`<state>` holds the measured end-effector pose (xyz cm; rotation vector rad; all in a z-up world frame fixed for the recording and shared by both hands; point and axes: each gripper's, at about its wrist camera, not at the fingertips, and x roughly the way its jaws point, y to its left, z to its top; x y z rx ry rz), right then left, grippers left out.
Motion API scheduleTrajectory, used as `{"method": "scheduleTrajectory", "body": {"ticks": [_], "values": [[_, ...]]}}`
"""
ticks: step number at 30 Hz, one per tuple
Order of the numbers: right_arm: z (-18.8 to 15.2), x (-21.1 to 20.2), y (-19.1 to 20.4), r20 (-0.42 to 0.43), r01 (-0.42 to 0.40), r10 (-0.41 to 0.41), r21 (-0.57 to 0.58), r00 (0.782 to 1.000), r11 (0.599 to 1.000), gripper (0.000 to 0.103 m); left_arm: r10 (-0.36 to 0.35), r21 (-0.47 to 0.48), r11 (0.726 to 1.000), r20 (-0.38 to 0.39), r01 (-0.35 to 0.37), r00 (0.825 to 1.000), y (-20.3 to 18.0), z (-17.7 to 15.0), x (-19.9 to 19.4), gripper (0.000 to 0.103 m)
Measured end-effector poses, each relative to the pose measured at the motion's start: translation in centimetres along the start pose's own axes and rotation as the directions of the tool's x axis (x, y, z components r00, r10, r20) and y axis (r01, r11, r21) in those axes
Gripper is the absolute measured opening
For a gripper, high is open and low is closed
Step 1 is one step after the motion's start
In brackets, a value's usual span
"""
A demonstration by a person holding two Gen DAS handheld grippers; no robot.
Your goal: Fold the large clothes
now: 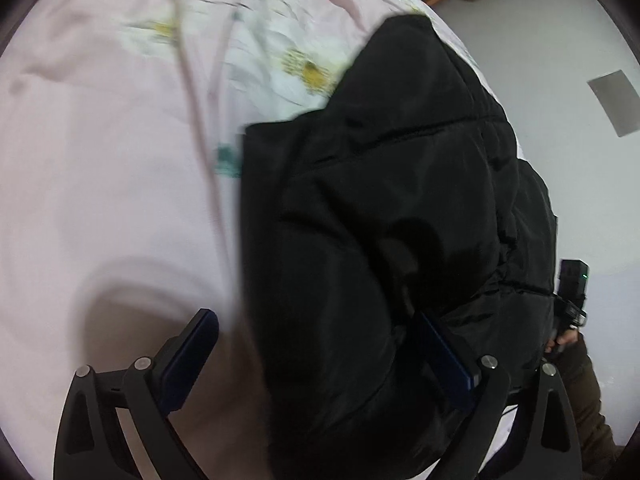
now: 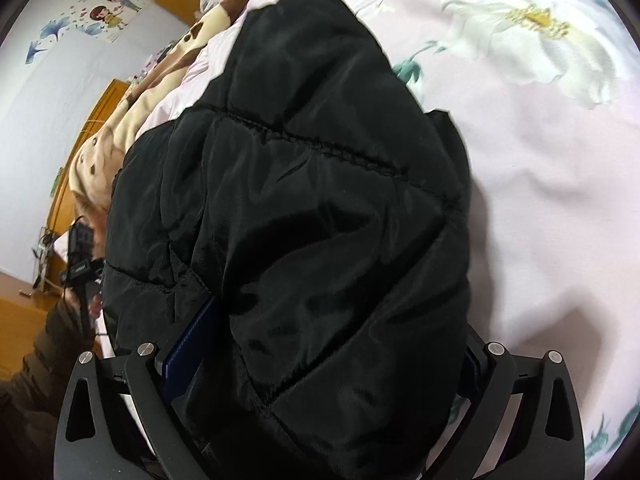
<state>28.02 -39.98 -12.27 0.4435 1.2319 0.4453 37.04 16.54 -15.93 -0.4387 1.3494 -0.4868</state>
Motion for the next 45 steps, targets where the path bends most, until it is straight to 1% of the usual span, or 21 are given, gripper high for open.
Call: {"method": "scheduleTrajectory", "body": {"ticks": [3, 5, 9, 16, 18, 19, 20, 21, 24, 29, 31, 33, 36, 40, 42, 45], "values": [[0.1, 0.2, -0.3, -0.010, -0.021, 0.021, 0.002, 1.000, 1.000, 0.099, -0.052, 0.013, 0.999, -0.044, 0.053, 0.998, -0.7, 0.9, 1.6, 0.103], [0.1, 0.1, -0.5, -0.012, -0.027, 0.027, -0.005, 1.000, 1.000, 0.099, -0.058, 0.006, 0.998, -0.063, 0.059, 0.996, -0.8, 1.4, 2.3, 0.103], [-0.3, 0.0, -1.2, -0.008, -0.035, 0.035, -0.001, 0.999, 0.999, 0.099, -0.078, 0.014, 0.997, -0.068, 0.079, 0.995, -0.7, 1.5, 2.6, 0.103], [-0.4, -0.3, -1.2, -0.001, -0.025, 0.025, -0.002, 1.000, 1.000, 0.098, -0.085, 0.002, 0.996, -0.076, 0.085, 0.994, -0.7, 1.5, 3.2, 0.103], [-0.2, -0.2, -0.7, -0.010, -0.029, 0.028, -0.007, 1.000, 1.000, 0.094, -0.080, 0.001, 0.997, -0.078, 0.081, 0.994, -0.9, 1.7, 3.3, 0.102], [-0.1, -0.2, -0.6, -0.014, -0.031, 0.031, -0.004, 0.999, 1.000, 0.093, -0.076, 0.001, 0.997, -0.074, 0.076, 0.994, -1.0, 1.6, 3.4, 0.099], [0.0, -0.1, -0.4, -0.016, -0.032, 0.032, -0.005, 0.999, 0.999, 0.090, -0.074, -0.001, 0.997, -0.070, 0.074, 0.995, -1.2, 1.5, 3.4, 0.098], [0.0, -0.1, -0.1, -0.016, -0.031, 0.031, -0.012, 0.999, 0.999, 0.085, -0.066, 0.001, 0.998, -0.066, 0.066, 0.996, -1.4, 1.4, 3.3, 0.095], [0.0, -0.2, 0.6, -0.022, -0.016, 0.015, -0.021, 1.000, 1.000, 0.076, -0.050, -0.002, 0.999, -0.058, 0.050, 0.997, -2.3, 1.1, 3.3, 0.088], [0.1, -0.3, 1.7, -0.003, 0.016, -0.016, -0.027, 1.000, 1.000, 0.066, -0.012, -0.010, 1.000, -0.040, 0.012, 0.999, -4.0, 0.6, 3.0, 0.074], [-0.1, -0.4, 2.4, 0.012, 0.041, -0.041, -0.038, 0.999, 0.998, 0.061, 0.001, -0.011, 1.000, -0.026, -0.002, 1.000, -4.8, 0.5, 2.9, 0.067], [-0.2, -0.5, 3.3, 0.026, 0.075, -0.074, -0.049, 0.997, 0.996, 0.054, 0.016, -0.013, 1.000, -0.015, -0.017, 1.000, -5.4, 0.3, 2.8, 0.061], [-0.2, -1.0, 4.3, 0.045, 0.130, -0.127, -0.072, 0.991, 0.989, 0.047, 0.051, -0.016, 0.999, -0.002, -0.051, 0.999, -6.4, 0.3, 2.6, 0.055], [-0.3, -1.6, 5.9, 0.081, 0.197, -0.190, -0.085, 0.978, 0.977, 0.042, 0.122, -0.017, 0.992, 0.010, -0.121, 0.993, -8.4, 0.1, 2.2, 0.049], [-0.4, -1.8, 6.4, 0.097, 0.226, -0.217, -0.092, 0.971, 0.970, 0.039, 0.167, -0.002, 0.986, 0.024, -0.167, 0.986, -9.6, 0.0, 1.9, 0.047], [-0.6, -2.4, 7.0, 0.126, 0.263, -0.250, -0.099, 0.960, 0.960, 0.036, 0.207, 0.009, 0.978, 0.046, -0.207, 0.977, -11.0, -0.2, 1.4, 0.043]]}}
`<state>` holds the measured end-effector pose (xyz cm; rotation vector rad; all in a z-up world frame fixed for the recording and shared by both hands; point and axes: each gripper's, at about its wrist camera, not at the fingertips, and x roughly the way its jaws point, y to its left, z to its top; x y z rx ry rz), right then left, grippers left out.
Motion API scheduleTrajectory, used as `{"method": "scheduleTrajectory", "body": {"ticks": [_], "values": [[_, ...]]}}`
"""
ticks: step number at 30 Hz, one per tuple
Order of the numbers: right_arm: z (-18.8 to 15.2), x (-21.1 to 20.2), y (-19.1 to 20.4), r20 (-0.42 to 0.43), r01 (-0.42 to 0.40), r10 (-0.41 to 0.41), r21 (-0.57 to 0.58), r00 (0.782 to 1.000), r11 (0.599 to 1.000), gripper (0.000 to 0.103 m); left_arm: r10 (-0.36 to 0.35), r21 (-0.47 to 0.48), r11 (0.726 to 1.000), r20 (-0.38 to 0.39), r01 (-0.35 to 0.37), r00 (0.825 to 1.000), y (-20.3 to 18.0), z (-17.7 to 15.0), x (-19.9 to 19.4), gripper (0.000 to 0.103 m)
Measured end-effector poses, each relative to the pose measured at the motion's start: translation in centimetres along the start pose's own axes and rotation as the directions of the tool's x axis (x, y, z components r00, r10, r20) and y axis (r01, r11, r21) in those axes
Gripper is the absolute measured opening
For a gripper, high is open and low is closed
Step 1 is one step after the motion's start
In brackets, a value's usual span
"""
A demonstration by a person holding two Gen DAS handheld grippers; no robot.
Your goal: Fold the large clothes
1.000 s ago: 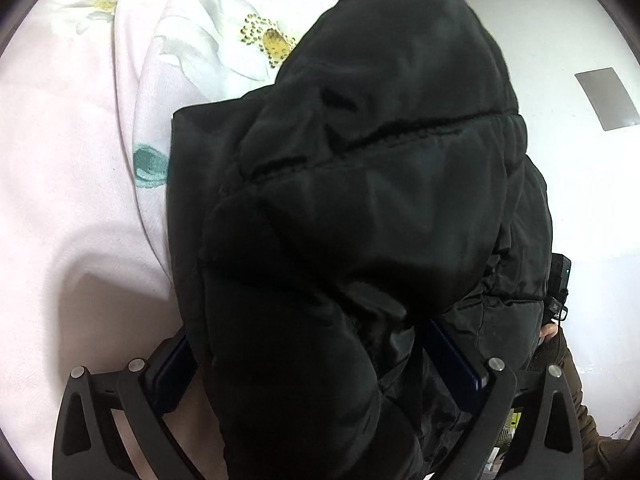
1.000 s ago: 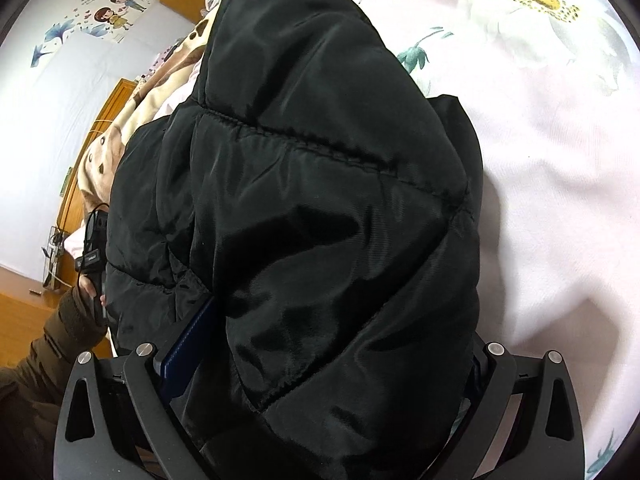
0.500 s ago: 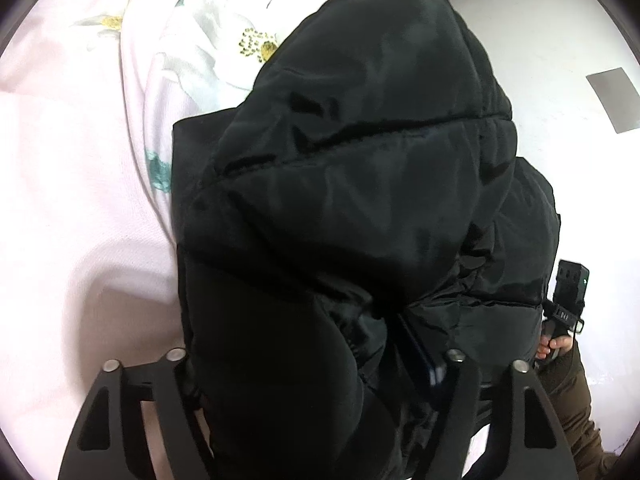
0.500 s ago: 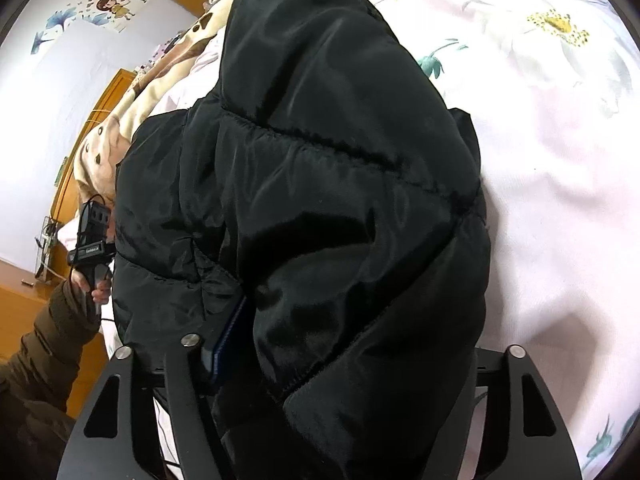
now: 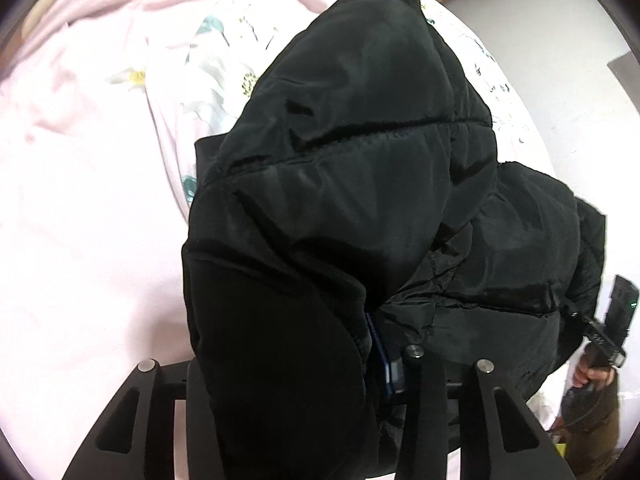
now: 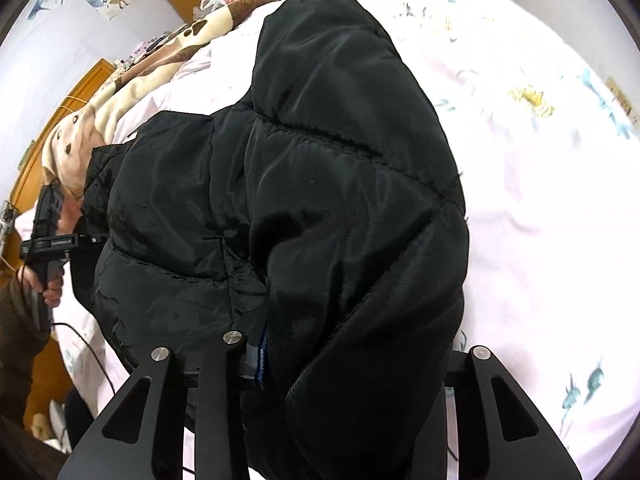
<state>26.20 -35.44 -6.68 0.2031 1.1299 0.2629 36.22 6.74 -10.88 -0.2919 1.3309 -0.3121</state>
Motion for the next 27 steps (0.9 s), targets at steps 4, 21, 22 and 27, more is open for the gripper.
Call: {"method": "scheduleTrajectory", "body": {"ticks": [4, 21, 22, 27], "values": [[0.0, -1.3, 0.5, 0.027, 0.013, -0.014, 0.018, 1.000, 1.000, 0.034, -0.004, -0.022, 1.000, 0.023, 0.005, 1.000, 0.2, -0.9, -1.4, 0.037], [0.8, -5.0, 4.2, 0.136, -0.027, 0.030, -0.019, 0.990, 0.999, 0.030, -0.044, -0.026, 0.999, 0.119, 0.047, 0.992, 0.8, -1.3, -8.9, 0.022], [0.5, -4.9, 4.1, 0.137, -0.027, 0.028, -0.010, 0.990, 1.000, 0.030, -0.054, -0.027, 0.998, 0.121, 0.058, 0.991, -0.2, -1.4, -8.9, 0.022], [0.1, -4.0, 3.4, 0.119, -0.019, 0.016, 0.021, 0.993, 1.000, 0.030, -0.032, -0.064, 0.997, 0.055, 0.035, 0.998, 1.0, -1.4, -5.9, 0.031]]}}
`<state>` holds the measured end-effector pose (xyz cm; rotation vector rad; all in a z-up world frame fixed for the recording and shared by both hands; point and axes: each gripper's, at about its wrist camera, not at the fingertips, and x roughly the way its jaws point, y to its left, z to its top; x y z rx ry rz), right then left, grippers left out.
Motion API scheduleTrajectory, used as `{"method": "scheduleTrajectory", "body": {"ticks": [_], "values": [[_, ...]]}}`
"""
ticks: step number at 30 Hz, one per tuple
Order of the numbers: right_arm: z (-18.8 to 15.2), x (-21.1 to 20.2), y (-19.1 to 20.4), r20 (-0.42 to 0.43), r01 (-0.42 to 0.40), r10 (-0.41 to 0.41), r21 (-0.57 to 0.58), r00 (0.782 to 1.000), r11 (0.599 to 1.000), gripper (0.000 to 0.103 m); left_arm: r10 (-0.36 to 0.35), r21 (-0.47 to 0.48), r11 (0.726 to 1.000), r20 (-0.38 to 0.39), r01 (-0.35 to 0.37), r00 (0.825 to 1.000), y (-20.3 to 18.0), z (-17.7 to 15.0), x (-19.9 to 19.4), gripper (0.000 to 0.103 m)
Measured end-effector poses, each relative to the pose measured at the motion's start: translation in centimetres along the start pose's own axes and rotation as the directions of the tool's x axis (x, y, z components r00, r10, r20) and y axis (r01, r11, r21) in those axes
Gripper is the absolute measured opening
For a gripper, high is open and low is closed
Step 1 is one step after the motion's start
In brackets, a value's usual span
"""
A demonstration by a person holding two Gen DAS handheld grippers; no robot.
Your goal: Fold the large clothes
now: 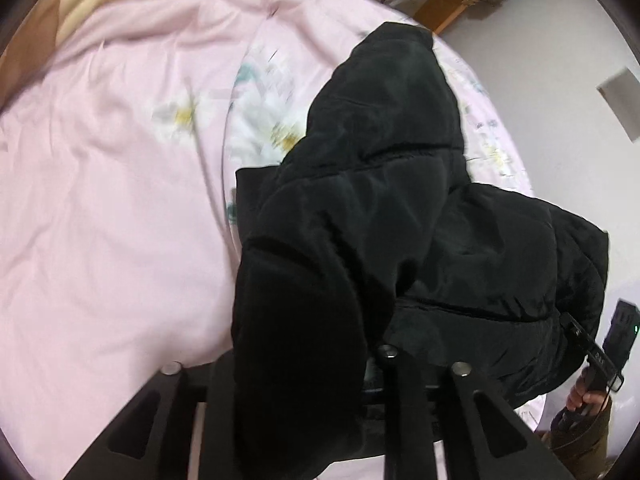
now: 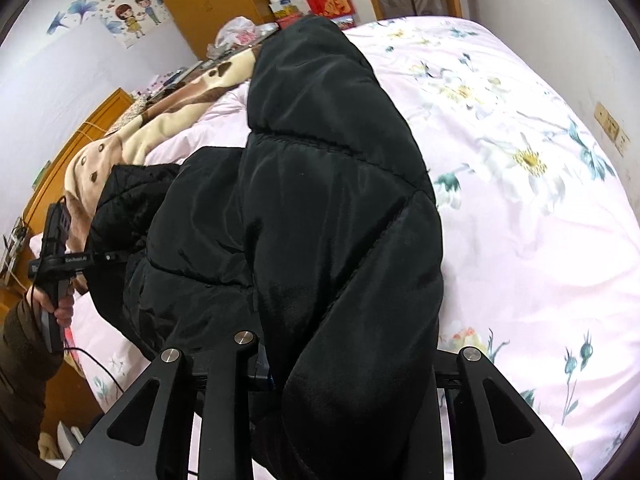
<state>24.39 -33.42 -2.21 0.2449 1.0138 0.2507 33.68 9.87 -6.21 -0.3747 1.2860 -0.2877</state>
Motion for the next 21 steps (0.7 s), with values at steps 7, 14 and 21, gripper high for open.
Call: {"method": "scheduleTrajectory", "body": {"ticks": [7, 14, 21], "values": [[-1.1, 2.7, -1.9, -0.066, 0.028, -0.026, 0.028, 0.997, 0.999, 0.030, -0.002, 0.033, 0.999, -0.173, 0.007, 0.985, 3.5, 0.9, 6.2, 0.086], [-0.5, 3.9, -0.6, -0.072, 0.045, -0.044, 0.024, 0.996, 0.999, 0.031, -0.208, -0.148, 0.973, -0.256, 0.174, 0.944, 6.0, 0.8, 11.1, 0.103], [-0.5, 3.8, 0.4, -0.071, 0.061, -0.059, 0.026, 0.996, 0.998, 0.031, -0.239, -0.068, 0.971, -0.232, 0.230, 0.943, 2.8, 1.6, 8.8, 0.041]]}}
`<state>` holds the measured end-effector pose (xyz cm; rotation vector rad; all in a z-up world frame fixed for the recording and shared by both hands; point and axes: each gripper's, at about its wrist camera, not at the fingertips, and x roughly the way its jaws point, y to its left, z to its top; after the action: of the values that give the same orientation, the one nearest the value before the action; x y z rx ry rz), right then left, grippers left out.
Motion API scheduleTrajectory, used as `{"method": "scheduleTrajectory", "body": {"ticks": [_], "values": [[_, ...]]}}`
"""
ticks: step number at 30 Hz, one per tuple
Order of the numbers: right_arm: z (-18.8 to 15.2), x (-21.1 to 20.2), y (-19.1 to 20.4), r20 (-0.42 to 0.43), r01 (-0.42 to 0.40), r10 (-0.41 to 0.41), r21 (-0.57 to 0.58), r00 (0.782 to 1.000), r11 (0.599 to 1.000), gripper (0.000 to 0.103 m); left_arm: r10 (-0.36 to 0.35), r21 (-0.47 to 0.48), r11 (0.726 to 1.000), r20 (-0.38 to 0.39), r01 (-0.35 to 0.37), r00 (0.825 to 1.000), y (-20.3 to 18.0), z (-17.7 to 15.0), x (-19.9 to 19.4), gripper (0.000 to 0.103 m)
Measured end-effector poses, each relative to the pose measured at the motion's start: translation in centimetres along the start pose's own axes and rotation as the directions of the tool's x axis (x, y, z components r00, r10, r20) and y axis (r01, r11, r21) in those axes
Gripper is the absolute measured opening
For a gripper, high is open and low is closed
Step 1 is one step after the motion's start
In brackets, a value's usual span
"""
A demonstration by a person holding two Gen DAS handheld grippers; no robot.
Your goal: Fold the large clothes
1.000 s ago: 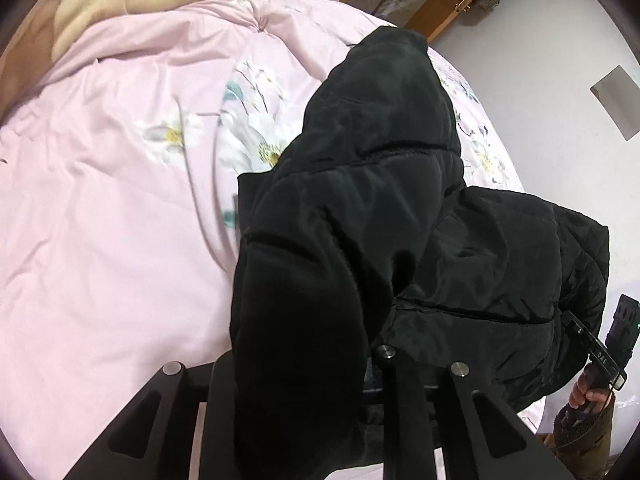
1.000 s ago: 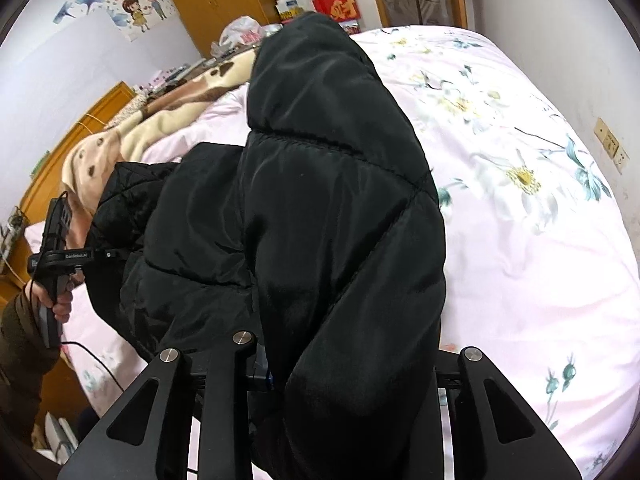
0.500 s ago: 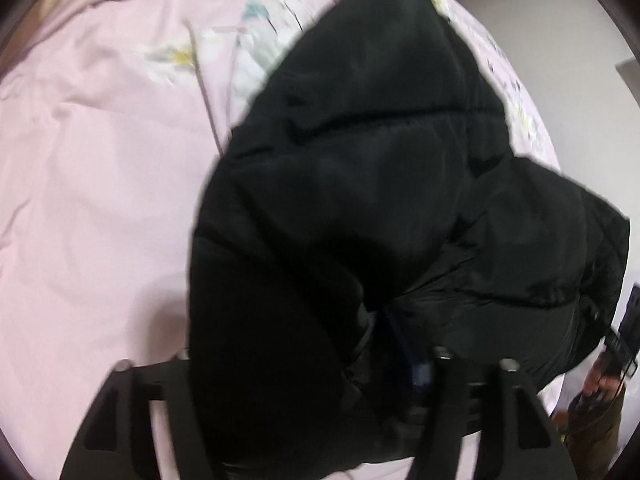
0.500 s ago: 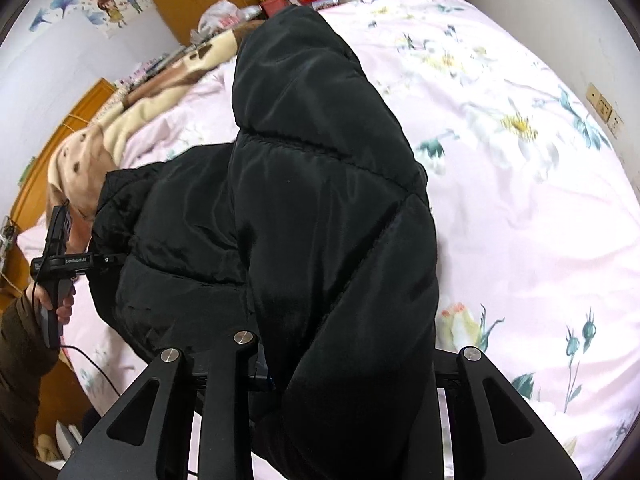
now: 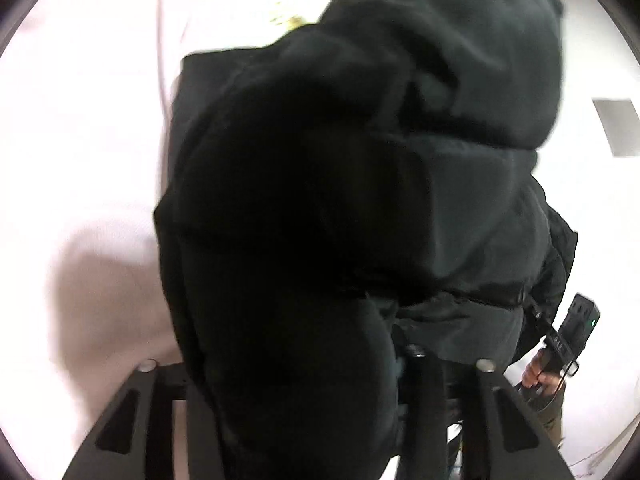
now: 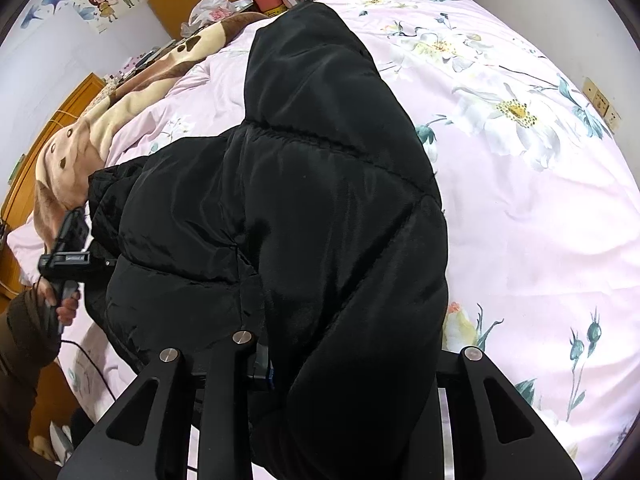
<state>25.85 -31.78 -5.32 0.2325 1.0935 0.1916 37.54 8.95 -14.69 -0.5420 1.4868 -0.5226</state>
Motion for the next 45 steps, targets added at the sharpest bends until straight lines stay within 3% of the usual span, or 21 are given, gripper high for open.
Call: {"method": "scheduleTrajectory", "body": {"ticks": [4, 15, 21, 24, 26, 28, 32, 35, 37, 39, 40, 42, 45], "values": [[-0.5, -0.6, 0.1, 0.015, 0.000, 0.000, 0.018, 1.000, 1.000, 0.031, 0.038, 0.025, 0.999, 0.041, -0.039, 0.998, -1.8, -0.4, -0.3, 0.036], [0.5, -5.3, 3.0, 0.122, -0.043, 0.046, -0.029, 0.991, 0.999, 0.026, 0.009, 0.066, 0.998, 0.152, -0.019, 0.988, -2.8, -0.8, -5.9, 0.032], [0.8, -7.3, 4.9, 0.176, -0.086, 0.093, -0.048, 0.980, 0.995, 0.023, -0.037, 0.104, 0.995, 0.241, 0.012, 0.970, -5.2, -2.2, -9.8, 0.029], [0.8, -7.8, 5.6, 0.186, -0.115, 0.123, -0.052, 0.975, 0.992, 0.018, -0.019, 0.128, 0.992, 0.254, -0.014, 0.967, -4.3, -1.9, -11.5, 0.029], [1.1, -8.3, 7.0, 0.201, -0.190, 0.201, -0.071, 0.959, 0.979, 0.014, -0.038, 0.140, 0.990, 0.270, 0.000, 0.962, -3.0, -2.2, -11.0, 0.029], [1.4, -8.4, 8.9, 0.209, -0.169, 0.191, -0.119, 0.959, 0.979, 0.014, -0.047, 0.153, 0.988, 0.288, 0.003, 0.957, -3.8, -3.0, -10.5, 0.029], [1.1, -7.3, 10.3, 0.184, -0.158, 0.177, -0.112, 0.967, 0.981, 0.015, 0.019, 0.082, 0.996, 0.264, -0.042, 0.964, 0.1, -2.0, -9.9, 0.029], [0.8, -5.4, 8.4, 0.111, -0.051, 0.056, -0.040, 0.992, 0.998, 0.020, 0.043, 0.049, 0.997, 0.241, -0.057, 0.970, 3.1, -1.3, -10.9, 0.029], [0.3, -3.2, 6.7, 0.033, 0.059, -0.058, -0.040, 0.998, 0.997, 0.035, 0.048, 0.034, 0.998, 0.228, -0.057, 0.973, 4.7, -1.4, -10.2, 0.029], [0.1, -1.0, 5.3, -0.025, 0.111, -0.112, -0.044, 0.993, 0.993, 0.051, 0.068, 0.018, 0.997, 0.202, -0.073, 0.977, 5.5, -1.1, -9.4, 0.029], [0.0, 0.2, 4.4, -0.058, 0.109, -0.110, -0.027, 0.992, 0.994, 0.056, 0.079, 0.018, 0.996, 0.198, -0.084, 0.977, 5.9, -1.4, -9.1, 0.029], [-0.2, 2.3, 2.3, -0.104, 0.091, -0.087, 0.032, 0.991, 0.995, 0.077, 0.091, 0.030, 0.995, 0.192, -0.098, 0.977, 6.1, -1.2, -8.6, 0.030], [-0.6, 4.9, -0.9, -0.150, 0.000, 0.025, 0.161, 0.988, 0.987, 0.088, 0.095, 0.036, 0.994, 0.182, -0.103, 0.979, 5.9, -0.9, -8.2, 0.030]]}}
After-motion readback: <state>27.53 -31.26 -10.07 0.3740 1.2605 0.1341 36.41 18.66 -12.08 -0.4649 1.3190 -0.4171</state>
